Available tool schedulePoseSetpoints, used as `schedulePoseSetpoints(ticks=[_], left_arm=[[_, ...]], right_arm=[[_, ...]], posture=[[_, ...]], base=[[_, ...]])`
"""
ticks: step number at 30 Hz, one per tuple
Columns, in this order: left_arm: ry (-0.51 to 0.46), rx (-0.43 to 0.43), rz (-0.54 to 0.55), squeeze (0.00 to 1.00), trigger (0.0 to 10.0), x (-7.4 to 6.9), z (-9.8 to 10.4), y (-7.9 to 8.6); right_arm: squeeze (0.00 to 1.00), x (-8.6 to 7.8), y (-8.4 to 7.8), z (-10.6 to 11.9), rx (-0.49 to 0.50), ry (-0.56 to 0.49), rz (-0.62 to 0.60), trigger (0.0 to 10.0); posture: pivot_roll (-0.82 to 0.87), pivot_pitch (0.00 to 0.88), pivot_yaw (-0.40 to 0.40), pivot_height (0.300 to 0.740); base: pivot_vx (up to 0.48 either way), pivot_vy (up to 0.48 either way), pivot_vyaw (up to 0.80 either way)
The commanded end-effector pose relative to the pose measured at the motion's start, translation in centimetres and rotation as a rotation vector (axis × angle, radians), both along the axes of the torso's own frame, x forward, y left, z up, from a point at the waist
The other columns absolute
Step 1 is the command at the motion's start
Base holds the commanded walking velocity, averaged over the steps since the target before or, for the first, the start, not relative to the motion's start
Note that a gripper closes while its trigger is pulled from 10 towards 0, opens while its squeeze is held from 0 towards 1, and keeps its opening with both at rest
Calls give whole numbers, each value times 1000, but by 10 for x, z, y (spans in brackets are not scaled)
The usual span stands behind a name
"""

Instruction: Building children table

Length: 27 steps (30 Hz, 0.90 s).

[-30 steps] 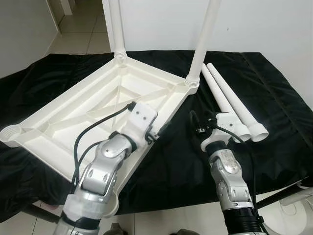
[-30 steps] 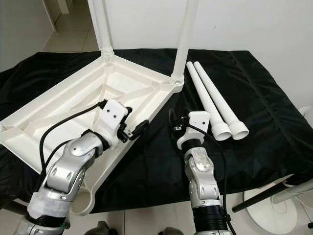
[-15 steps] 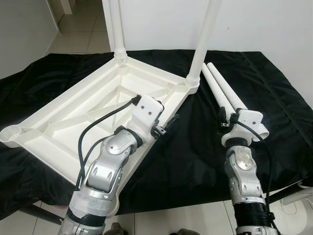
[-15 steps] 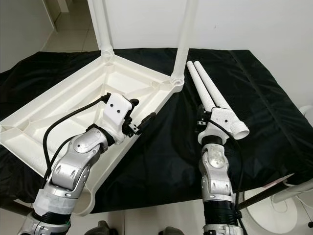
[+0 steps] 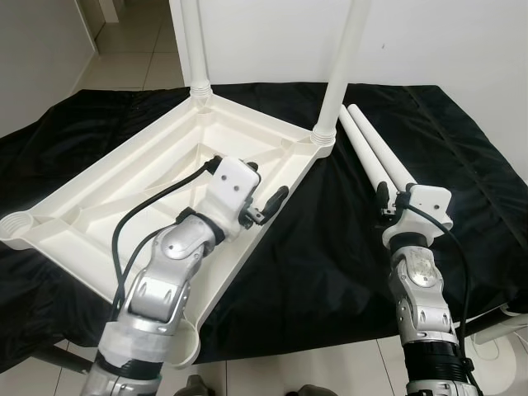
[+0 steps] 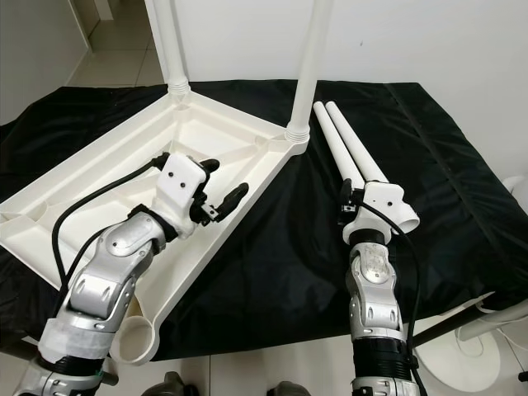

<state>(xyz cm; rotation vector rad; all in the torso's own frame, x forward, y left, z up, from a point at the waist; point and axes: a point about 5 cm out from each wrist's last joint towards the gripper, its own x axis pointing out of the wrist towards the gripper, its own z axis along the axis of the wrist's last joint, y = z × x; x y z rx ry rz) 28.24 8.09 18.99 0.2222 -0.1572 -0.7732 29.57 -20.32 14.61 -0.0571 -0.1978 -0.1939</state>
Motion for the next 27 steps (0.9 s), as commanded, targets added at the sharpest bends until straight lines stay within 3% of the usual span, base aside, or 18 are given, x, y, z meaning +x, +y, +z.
schedulePoseSetpoints(ticks=[1, 3, 6, 13, 14, 27], left_arm=[[11, 7, 5, 0, 10000, 1, -3, 5], [111, 104, 69, 0, 10000, 5, -21, 19], [179, 149, 109, 0, 10000, 6, -32, 23], [221, 121, 116, 0, 10000, 3, -35, 19], [258, 142, 174, 0, 10000, 6, -41, 21], [395, 210, 399, 0, 10000, 20, -57, 30]], right_arm=[[0, 0, -1, -5, -2, 25, 1, 10000], [0, -1, 0, -6, 1, 26, 5, 10000], [0, -1, 0, -6, 3, 25, 6, 10000], [0, -1, 4, -6, 7, 25, 15, 10000], [0, -2, 4, -7, 8, 25, 20, 10000], [0, 1, 7, -5, 6, 25, 43, 10000]], posture=[[-67, 43, 17, 740], [-68, 44, 21, 740], [-68, 45, 23, 740], [-68, 46, 22, 740], [-67, 45, 19, 740], [-66, 39, 8, 740]], base=[[0, 0, 0], [0, 0, 0], [0, 0, 0], [0, 0, 0], [0, 0, 0], [0, 0, 0]])
